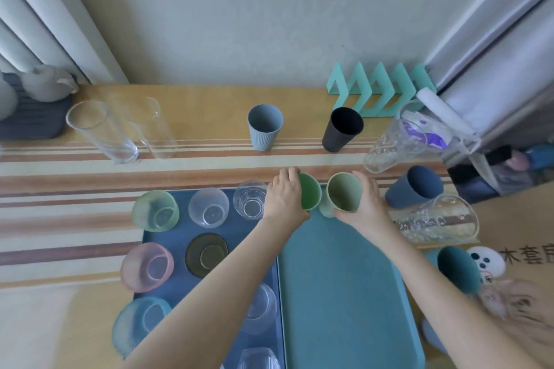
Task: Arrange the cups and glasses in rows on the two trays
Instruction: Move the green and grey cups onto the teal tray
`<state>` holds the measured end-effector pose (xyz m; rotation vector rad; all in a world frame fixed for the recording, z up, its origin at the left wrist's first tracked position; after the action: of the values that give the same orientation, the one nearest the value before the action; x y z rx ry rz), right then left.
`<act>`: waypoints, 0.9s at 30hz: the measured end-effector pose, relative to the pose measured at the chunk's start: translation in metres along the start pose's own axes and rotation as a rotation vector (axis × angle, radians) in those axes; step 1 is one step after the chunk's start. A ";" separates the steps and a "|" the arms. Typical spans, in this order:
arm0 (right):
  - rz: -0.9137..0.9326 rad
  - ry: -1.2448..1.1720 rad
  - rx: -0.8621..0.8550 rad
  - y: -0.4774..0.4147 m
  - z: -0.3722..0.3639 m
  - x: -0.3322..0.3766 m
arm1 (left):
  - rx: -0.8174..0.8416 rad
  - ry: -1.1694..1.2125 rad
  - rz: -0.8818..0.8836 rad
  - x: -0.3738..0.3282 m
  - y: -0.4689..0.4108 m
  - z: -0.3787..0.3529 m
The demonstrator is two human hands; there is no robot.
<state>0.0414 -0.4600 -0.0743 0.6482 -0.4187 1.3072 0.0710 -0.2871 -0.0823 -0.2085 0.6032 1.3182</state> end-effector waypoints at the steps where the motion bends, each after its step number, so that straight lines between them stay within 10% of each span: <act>1: -0.008 -0.001 0.004 -0.001 -0.002 -0.001 | 0.005 0.002 0.001 -0.001 -0.002 -0.002; 27: -0.027 0.019 0.166 -0.006 0.008 -0.006 | -0.064 -0.134 -0.026 -0.003 0.005 -0.006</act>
<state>0.0464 -0.4704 -0.0732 0.7766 -0.2865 1.3305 0.0644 -0.2913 -0.0842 -0.1775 0.4440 1.3163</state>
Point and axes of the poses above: each hand's wrist, its own y-axis away from the middle knuckle, its own z-axis out of the back of the hand, x = y × z, the point moved 1 cm from there along -y, towards the middle knuckle, and after that the axes turned 3 degrees about -z, right-handed, at the moved point
